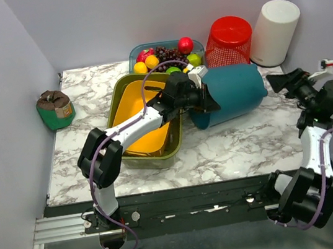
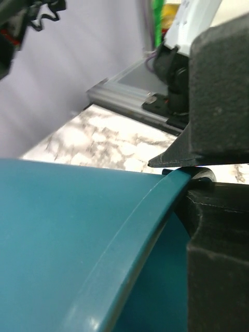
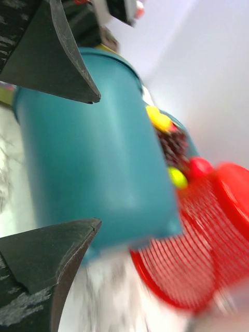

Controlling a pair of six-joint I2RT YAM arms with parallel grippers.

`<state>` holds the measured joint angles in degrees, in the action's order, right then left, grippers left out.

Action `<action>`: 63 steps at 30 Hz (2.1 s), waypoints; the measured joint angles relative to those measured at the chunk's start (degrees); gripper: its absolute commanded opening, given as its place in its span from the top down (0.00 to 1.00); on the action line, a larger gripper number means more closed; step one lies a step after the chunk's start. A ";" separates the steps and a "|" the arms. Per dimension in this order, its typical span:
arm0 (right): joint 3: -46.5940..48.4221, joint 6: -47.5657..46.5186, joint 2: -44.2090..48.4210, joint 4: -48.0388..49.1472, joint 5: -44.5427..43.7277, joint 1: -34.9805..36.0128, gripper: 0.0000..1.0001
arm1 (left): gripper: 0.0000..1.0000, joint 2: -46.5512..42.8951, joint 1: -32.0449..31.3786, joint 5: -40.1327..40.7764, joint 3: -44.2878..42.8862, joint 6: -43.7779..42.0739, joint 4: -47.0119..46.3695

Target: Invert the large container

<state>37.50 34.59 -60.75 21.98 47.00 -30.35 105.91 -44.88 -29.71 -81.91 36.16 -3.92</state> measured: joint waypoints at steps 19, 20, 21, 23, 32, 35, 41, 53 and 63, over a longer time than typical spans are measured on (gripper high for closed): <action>-5.16 3.34 -1.77 -7.63 -1.01 -11.28 0.00 | 1.00 -1.55 -2.60 -14.45 5.18 -9.42 2.27; -6.12 4.02 -2.14 -6.93 -0.68 -11.28 0.00 | 1.00 -1.57 -2.60 -14.32 5.18 -9.57 2.38; -6.86 4.46 -2.99 -6.05 -0.33 -11.28 0.00 | 1.00 -1.57 -2.60 -14.16 5.18 -9.81 2.60; -7.13 5.51 -5.77 -4.26 0.63 -11.28 0.00 | 1.00 -1.60 -2.60 -13.88 5.16 -10.21 2.97; -8.31 13.46 -12.57 9.79 5.31 -10.16 0.08 | 1.00 -1.66 -2.71 -12.52 5.16 -10.69 3.19; -8.33 14.05 -12.55 12.02 6.19 -9.94 0.13 | 1.00 -1.66 -2.71 -12.28 5.07 -10.69 3.21; -9.29 15.52 -12.76 17.90 7.43 -9.49 0.12 | 1.00 -1.64 -2.47 -11.87 4.87 -11.26 3.56; -8.00 14.78 -18.01 20.17 7.04 -8.44 0.24 | 1.00 -1.38 -2.49 -11.87 4.61 -13.84 5.22; -9.44 14.95 -15.17 22.97 2.58 -7.08 0.55 | 1.00 -1.01 -2.27 -11.93 3.37 -14.75 8.87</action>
<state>28.05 49.54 -75.92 44.95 49.58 -37.43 104.90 -47.16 -41.65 -78.54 21.41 4.95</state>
